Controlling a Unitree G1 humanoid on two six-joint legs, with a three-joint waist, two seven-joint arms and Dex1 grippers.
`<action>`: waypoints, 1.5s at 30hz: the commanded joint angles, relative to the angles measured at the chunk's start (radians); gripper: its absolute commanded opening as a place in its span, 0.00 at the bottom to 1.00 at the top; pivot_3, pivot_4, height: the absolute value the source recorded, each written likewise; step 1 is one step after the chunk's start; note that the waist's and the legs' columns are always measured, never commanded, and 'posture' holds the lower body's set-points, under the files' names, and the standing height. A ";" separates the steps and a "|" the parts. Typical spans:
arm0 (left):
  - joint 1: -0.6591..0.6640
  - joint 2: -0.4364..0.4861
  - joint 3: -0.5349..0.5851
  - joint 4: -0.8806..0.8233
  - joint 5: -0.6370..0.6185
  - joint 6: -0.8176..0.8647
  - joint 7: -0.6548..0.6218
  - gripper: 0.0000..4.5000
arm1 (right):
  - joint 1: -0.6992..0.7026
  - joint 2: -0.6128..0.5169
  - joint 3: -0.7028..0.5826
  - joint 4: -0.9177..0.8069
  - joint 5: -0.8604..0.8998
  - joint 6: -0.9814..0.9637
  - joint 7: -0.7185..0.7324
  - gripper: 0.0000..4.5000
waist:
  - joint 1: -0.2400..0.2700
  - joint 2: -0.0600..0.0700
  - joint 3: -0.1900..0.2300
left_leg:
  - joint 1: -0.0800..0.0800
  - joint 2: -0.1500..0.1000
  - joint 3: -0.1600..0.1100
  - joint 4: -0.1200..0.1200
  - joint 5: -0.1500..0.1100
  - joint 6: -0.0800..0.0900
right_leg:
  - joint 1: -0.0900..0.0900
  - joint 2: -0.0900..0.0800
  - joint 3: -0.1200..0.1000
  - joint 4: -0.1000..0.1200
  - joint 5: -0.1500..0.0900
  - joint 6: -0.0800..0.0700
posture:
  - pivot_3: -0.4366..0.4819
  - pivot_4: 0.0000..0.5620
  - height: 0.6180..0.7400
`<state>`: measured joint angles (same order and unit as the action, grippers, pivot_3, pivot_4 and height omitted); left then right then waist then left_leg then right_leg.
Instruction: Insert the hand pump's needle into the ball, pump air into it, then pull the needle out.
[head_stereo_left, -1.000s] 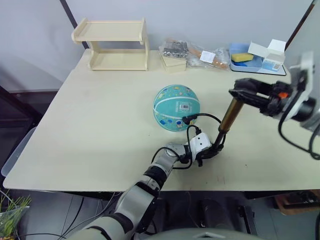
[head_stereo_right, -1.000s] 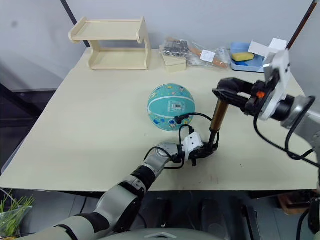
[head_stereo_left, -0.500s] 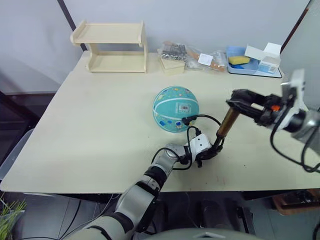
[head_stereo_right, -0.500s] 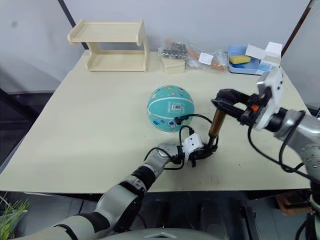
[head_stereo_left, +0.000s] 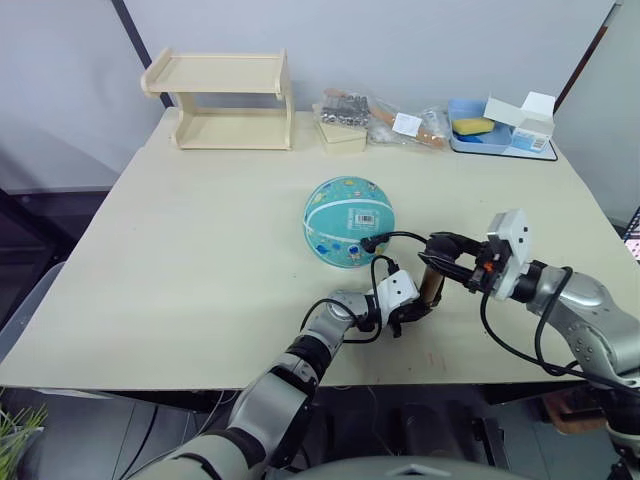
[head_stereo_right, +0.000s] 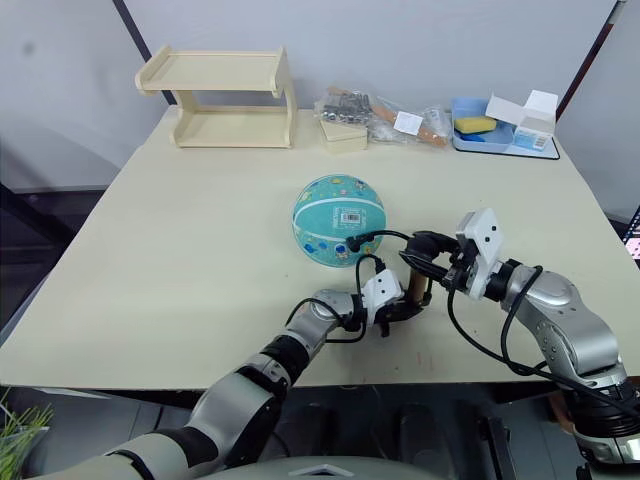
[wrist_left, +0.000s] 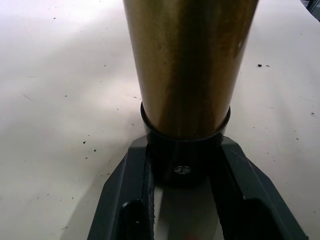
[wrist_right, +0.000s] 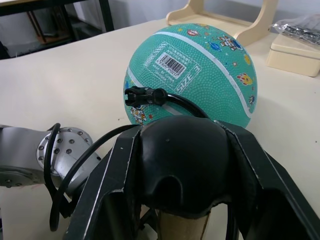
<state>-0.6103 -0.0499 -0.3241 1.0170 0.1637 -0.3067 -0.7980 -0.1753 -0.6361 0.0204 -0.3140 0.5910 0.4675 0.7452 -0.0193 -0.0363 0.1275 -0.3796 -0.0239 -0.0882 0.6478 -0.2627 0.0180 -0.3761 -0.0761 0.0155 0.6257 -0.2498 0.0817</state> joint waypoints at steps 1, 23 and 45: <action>0.055 0.009 -0.028 0.072 0.032 0.064 -0.015 0.23 | -0.021 -0.048 -0.056 -0.039 0.068 0.114 0.016 0.37 | 0.002 0.003 0.002 | 0.000 0.000 0.000 0.000 0.000 0.000 | 0.000 0.000 0.000 0.000 0.000 0.000 | 0.48 0.27 1.00; 0.043 0.000 -0.029 0.090 0.030 0.059 -0.025 0.23 | -0.176 -0.152 -0.296 -0.162 0.479 0.344 -0.127 0.37 | 0.010 0.011 0.020 | -0.010 -0.007 -0.001 0.004 0.000 0.003 | -0.005 -0.006 -0.002 0.000 0.004 -0.003 | 0.48 0.27 1.00; 0.044 0.004 -0.028 0.075 0.028 0.069 -0.029 0.23 | 0.069 0.043 0.060 0.093 -0.072 0.002 0.013 0.37 | 0.002 0.002 -0.010 | 0.002 0.002 -0.001 0.001 -0.002 0.002 | 0.002 0.004 0.000 0.000 0.000 0.001 | 0.48 0.27 1.00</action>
<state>-0.6173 -0.0542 -0.3231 1.0339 0.1618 -0.2899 -0.8021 -0.1477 -0.5760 0.0284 -0.2746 0.5606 0.3885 0.7527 -0.0170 -0.0342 0.1174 -0.3777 -0.0222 -0.0890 0.6490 -0.2642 0.0201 -0.3742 -0.0730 0.0158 0.6257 -0.2493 0.0822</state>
